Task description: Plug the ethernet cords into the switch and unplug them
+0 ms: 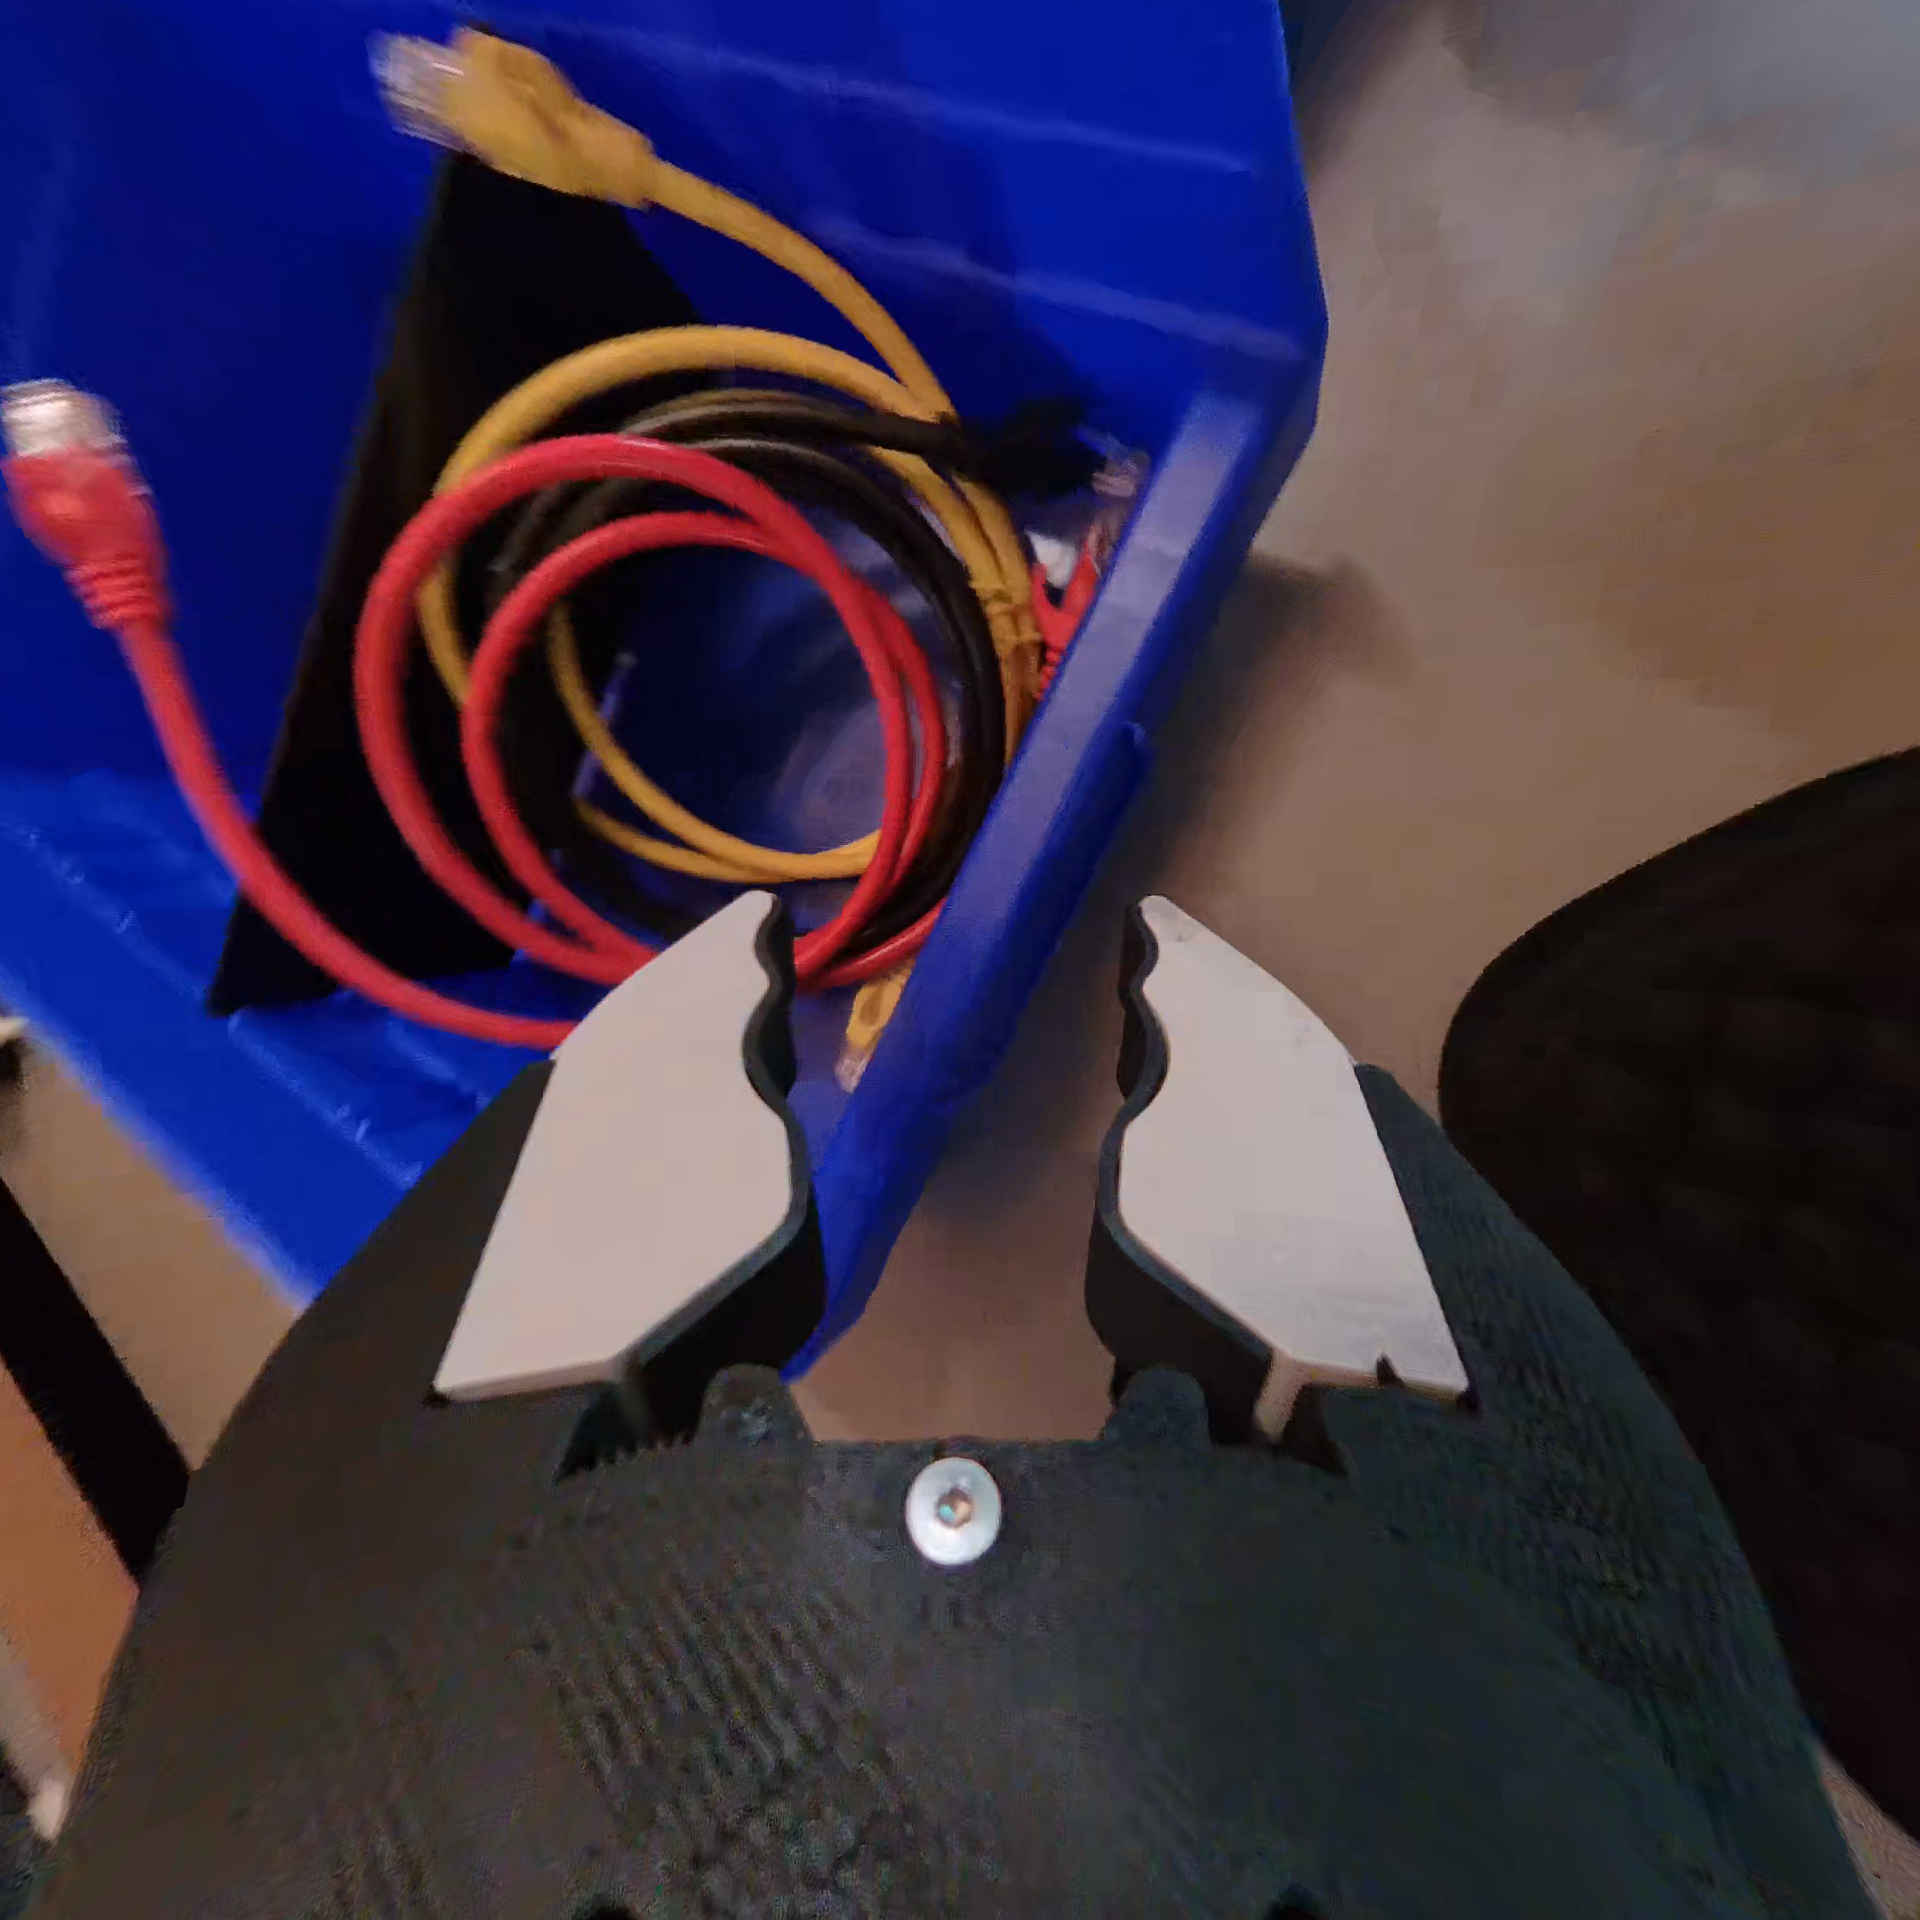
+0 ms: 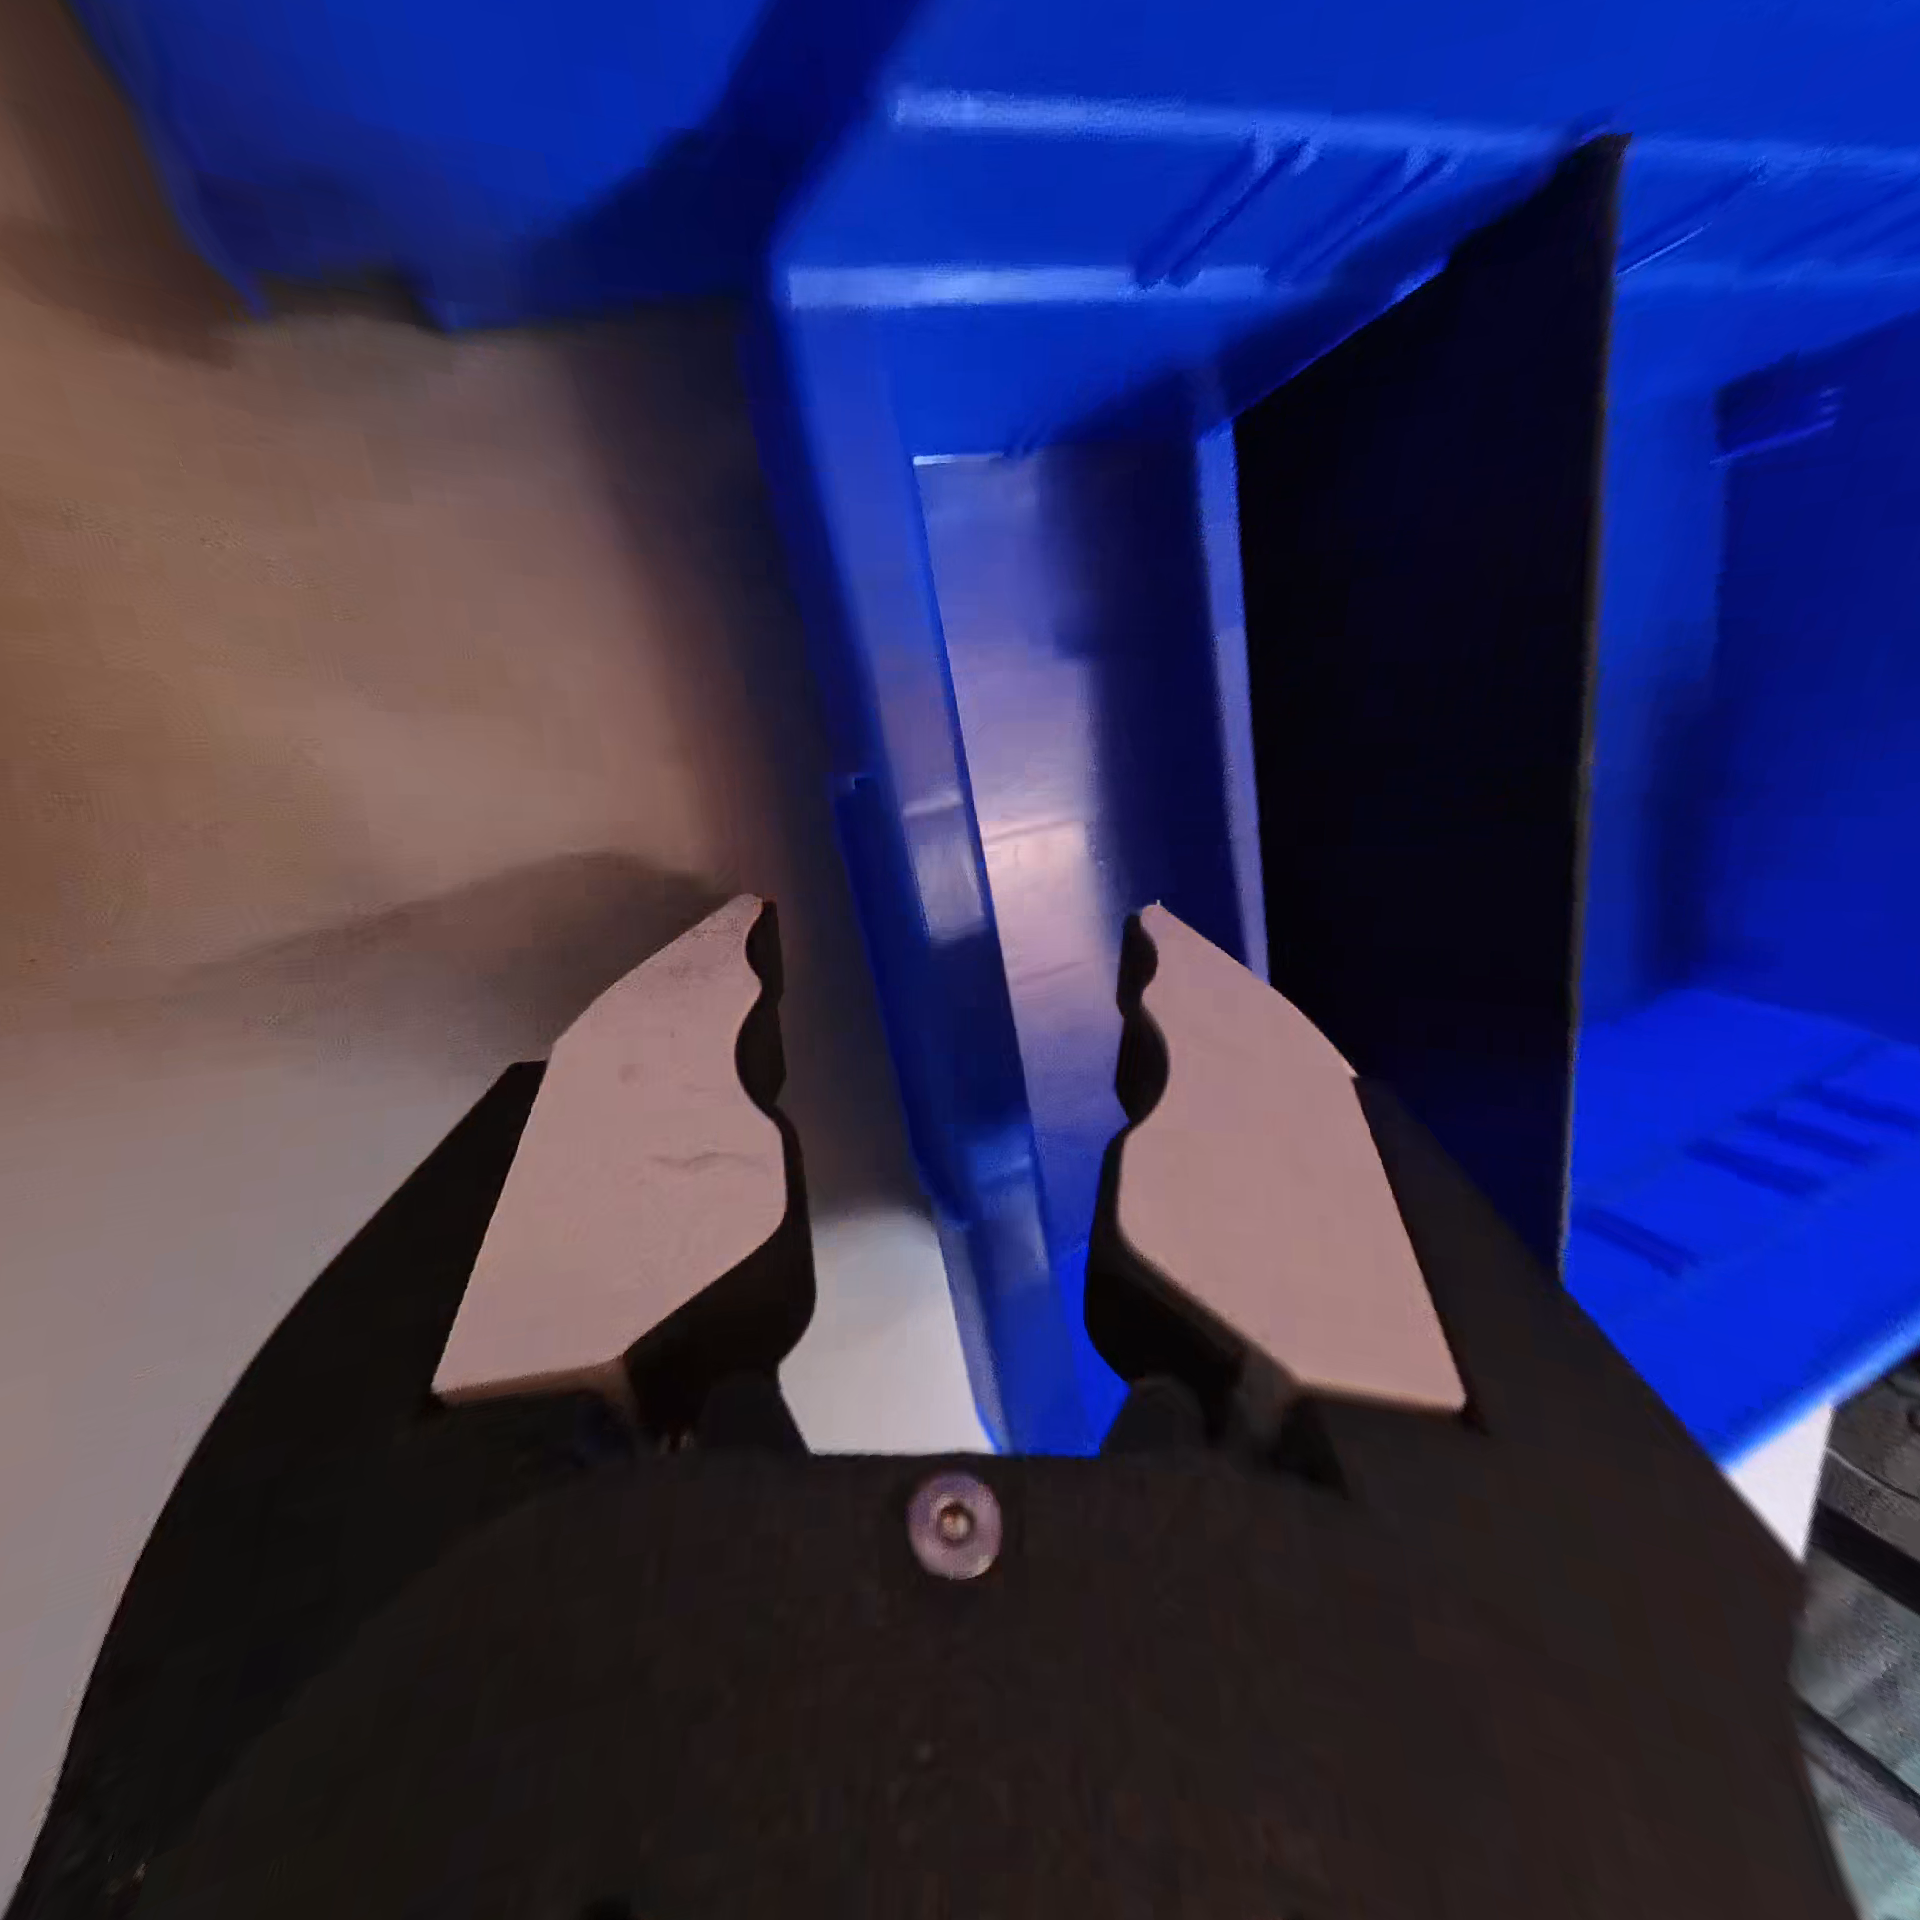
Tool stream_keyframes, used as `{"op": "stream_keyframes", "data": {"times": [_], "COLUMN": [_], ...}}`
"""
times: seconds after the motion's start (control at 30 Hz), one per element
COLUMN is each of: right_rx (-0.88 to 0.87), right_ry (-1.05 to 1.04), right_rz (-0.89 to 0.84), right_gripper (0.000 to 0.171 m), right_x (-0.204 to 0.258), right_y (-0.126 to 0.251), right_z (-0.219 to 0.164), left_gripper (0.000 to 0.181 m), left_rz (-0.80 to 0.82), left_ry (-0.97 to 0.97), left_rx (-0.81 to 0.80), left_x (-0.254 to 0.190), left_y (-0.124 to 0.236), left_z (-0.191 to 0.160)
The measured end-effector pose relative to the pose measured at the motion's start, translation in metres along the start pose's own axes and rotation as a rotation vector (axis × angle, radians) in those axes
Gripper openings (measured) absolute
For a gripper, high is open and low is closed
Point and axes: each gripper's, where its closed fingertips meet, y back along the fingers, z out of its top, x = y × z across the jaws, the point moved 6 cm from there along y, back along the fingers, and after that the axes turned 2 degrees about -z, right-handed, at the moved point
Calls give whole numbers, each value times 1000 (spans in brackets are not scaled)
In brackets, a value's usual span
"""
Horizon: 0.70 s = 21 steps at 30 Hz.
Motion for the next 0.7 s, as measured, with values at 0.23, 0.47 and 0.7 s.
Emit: {"op": "stream_keyframes", "data": {"times": [0.23, 0.47, 0.7], "right_rx": [-27, -22, 21], "right_ry": [-52, -136, -241], "right_rz": [50, 18, -83], "right_gripper": [30, 32, 31], "right_x": [2, 15, 27], "right_y": [-2, 28, 59], "right_z": [-12, -72, -142], "left_gripper": [45, 30, 30], "left_rz": [-85, -15, -34], "left_ry": [-161, -216, -210], "left_rx": [155, 180, 192], "left_x": [-1, -12, -13], "left_y": [-32, -33, -36], "left_z": [2, 11, 17]}}
